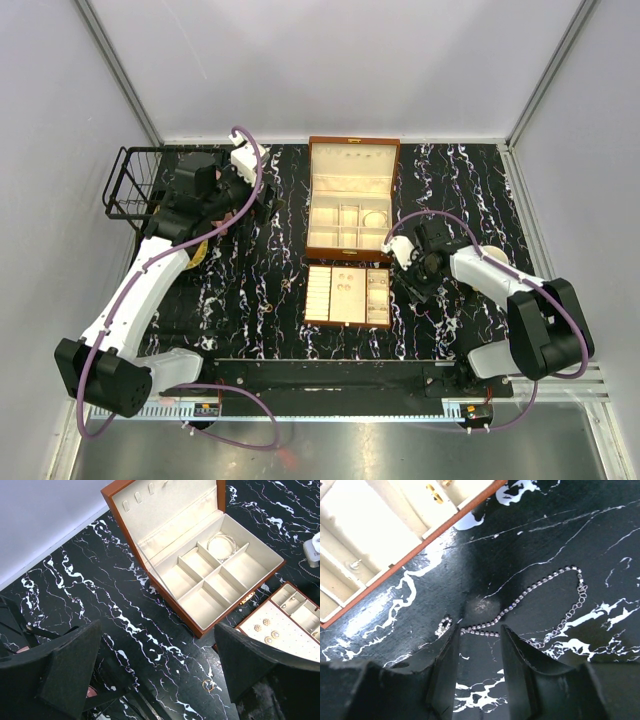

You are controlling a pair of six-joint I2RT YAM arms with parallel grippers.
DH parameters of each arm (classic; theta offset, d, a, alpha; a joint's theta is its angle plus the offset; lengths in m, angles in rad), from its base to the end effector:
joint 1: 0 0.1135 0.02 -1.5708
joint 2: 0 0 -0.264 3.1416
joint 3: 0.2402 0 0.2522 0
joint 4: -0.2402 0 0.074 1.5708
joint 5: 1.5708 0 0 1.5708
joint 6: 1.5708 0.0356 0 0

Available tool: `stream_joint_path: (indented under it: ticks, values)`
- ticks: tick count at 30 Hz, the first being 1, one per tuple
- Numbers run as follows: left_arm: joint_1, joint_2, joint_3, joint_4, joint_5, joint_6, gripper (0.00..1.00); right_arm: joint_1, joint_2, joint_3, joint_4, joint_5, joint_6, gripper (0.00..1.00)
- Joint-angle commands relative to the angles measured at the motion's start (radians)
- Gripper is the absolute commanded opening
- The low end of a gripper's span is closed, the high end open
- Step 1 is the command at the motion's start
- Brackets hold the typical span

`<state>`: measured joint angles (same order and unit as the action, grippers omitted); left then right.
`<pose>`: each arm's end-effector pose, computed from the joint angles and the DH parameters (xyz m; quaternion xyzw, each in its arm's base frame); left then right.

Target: Organize the mixed jewelry

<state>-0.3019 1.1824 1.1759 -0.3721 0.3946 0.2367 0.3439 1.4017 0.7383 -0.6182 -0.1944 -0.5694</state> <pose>0.2486 -0.0918 0.3767 0.3220 0.7529 -0.1801 0.5449 0.2204 0.0862 0.1658 -0.4468 0.8778 0.0793 0.1533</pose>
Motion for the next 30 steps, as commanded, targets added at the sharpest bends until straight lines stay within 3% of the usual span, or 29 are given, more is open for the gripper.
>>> stream_joint_path:
  ticks: [1, 21, 30]
  values:
    - [-0.008, -0.007, -0.005, 0.051, -0.022, 0.012, 0.99, -0.002, -0.03, 0.003, -0.038, -0.048, -0.027, 0.45]
    - [-0.016, -0.012, -0.019, 0.059, -0.033, 0.018, 0.99, -0.005, 0.059, 0.016, 0.02, -0.022, -0.038, 0.45]
    - [-0.017, -0.021, -0.024, 0.058, -0.042, 0.024, 0.99, -0.006, 0.091, 0.021, 0.014, -0.019, -0.046, 0.39]
